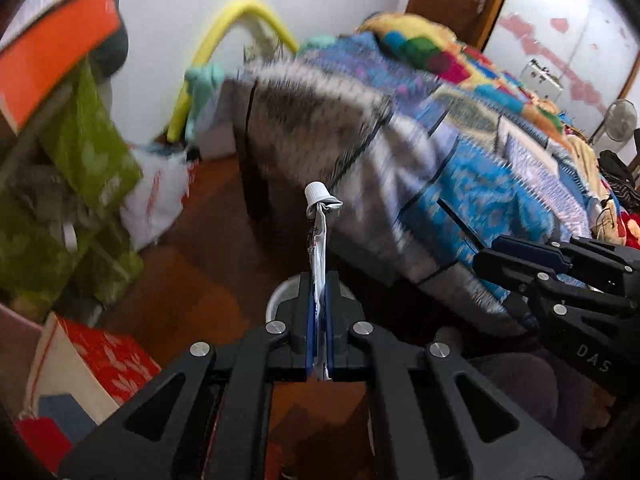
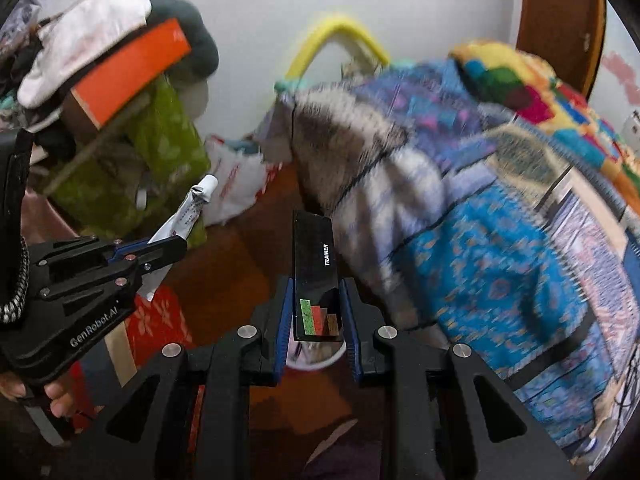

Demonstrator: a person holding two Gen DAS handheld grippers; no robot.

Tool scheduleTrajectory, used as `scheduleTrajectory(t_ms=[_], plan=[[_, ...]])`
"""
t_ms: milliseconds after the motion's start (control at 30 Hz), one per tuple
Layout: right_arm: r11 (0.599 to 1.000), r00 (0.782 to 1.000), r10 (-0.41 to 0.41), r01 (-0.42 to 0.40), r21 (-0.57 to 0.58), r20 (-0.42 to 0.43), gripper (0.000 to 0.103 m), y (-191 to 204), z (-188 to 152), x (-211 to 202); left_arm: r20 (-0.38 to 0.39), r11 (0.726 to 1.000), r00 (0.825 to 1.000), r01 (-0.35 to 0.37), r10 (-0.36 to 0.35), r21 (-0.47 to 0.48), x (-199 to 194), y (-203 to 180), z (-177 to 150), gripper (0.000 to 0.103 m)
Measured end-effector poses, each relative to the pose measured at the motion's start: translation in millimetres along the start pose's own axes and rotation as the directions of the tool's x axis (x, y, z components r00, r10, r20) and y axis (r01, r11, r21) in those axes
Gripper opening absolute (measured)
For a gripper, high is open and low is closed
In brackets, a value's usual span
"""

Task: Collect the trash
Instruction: 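Carry both items to the white bucket while the right gripper releases the box inside, then open the left gripper to drop the toothpaste tube into the bucket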

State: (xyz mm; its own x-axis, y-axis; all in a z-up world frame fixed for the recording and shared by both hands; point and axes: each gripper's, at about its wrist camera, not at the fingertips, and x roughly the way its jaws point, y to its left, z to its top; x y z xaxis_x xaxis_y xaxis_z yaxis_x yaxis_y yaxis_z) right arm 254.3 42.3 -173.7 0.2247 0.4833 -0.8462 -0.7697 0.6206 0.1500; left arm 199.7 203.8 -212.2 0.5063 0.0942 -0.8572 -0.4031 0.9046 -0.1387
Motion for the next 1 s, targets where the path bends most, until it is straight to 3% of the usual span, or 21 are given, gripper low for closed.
scheduleTrajectory(t_ms=[133, 367, 500, 600, 800, 833, 867, 900, 1000], plan=[[1.000, 0.996, 0.013, -0.014, -0.018, -0.092, 0.022, 1.4, -3.9, 34.5, -0.080, 0.999, 0.997, -0.005, 0.003, -0.033, 30.6, 11.3, -14.0, 0.003], [0.996, 0.964, 0.083, -0.083, 0.009, -0.251, 0.022, -0.2, -0.8, 93.8, -0.178, 0.997, 0.984, -0.017, 0.004, -0.072, 71.6, 24.9, -27.3, 0.003], [0.991, 0.952, 0.135, -0.134, 0.023, -0.274, 0.024, 3.1, 9.7, 111.1, -0.206, 0.994, 0.979, -0.011, -0.011, -0.107, 85.8, 29.2, -24.4, 0.003], [0.989, 0.941, 0.146, -0.137, 0.051, -0.304, 0.039, 0.5, 15.6, 121.7, -0.221, 0.994, 0.975, -0.002, -0.022, -0.109, 93.5, 28.2, -19.4, 0.003], [0.995, 0.958, 0.099, -0.091, 0.044, -0.269, 0.040, -10.6, 18.8, 111.3, -0.235, 0.995, 0.971, 0.010, -0.033, -0.099, 107.2, 19.7, -7.2, 0.004], [0.996, 0.960, 0.092, -0.083, 0.044, -0.266, 0.040, -12.9, 19.8, 110.0, -0.242, 0.995, 0.970, 0.007, -0.031, -0.098, 110.9, 18.1, -4.6, 0.007], [0.996, 0.962, 0.084, -0.075, 0.046, -0.259, 0.040, -15.9, 18.8, 105.6, -0.251, 0.995, 0.968, -0.004, -0.021, -0.097, 114.5, 17.0, -2.6, 0.021], [0.996, 0.963, 0.081, -0.071, 0.048, -0.256, 0.040, -18.3, 19.8, 103.8, -0.263, 0.995, 0.965, -0.019, -0.007, -0.096, 118.2, 16.3, -1.5, 0.043], [0.997, 0.970, 0.061, -0.050, 0.053, -0.234, 0.040, -25.0, 15.3, 88.7, -0.258, 0.995, 0.966, -0.033, 0.009, -0.091, 120.4, 13.3, 0.6, 0.049]])
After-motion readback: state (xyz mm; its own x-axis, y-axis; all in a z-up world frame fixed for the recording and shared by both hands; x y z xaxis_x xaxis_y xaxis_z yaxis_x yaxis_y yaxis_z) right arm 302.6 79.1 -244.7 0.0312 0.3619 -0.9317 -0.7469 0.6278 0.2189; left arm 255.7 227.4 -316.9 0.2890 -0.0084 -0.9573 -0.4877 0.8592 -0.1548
